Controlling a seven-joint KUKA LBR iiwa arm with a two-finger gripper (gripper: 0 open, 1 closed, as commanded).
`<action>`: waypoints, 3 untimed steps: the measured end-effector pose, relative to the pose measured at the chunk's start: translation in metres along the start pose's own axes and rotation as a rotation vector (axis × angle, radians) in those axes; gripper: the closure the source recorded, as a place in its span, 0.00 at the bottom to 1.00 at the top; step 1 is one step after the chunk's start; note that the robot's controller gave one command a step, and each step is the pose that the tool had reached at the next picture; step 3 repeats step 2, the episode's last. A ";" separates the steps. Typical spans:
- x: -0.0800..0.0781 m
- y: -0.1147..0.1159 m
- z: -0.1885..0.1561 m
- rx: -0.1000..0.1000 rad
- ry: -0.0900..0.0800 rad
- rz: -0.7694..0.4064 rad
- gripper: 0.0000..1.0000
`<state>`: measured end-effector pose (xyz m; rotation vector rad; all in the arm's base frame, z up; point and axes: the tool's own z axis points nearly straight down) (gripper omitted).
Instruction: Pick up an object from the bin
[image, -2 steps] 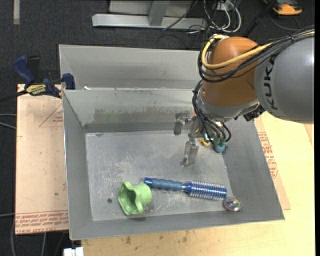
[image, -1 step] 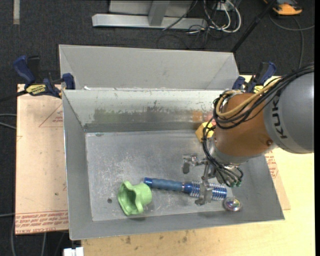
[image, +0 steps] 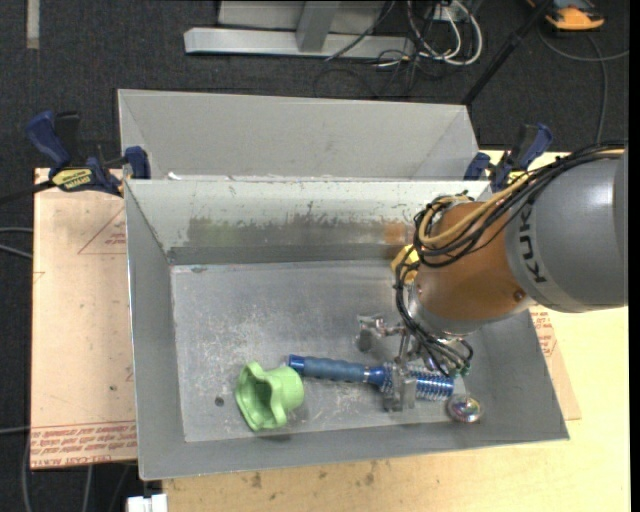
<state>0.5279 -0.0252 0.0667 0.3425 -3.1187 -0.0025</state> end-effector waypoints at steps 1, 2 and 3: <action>-0.001 0.000 -0.003 0.001 -0.004 0.000 1.00; 0.003 0.005 -0.147 0.004 -0.013 -0.023 1.00; 0.003 0.005 -0.147 0.004 -0.013 -0.023 1.00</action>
Offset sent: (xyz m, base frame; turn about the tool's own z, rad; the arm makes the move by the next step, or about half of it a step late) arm 0.0000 0.0000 0.0000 0.0000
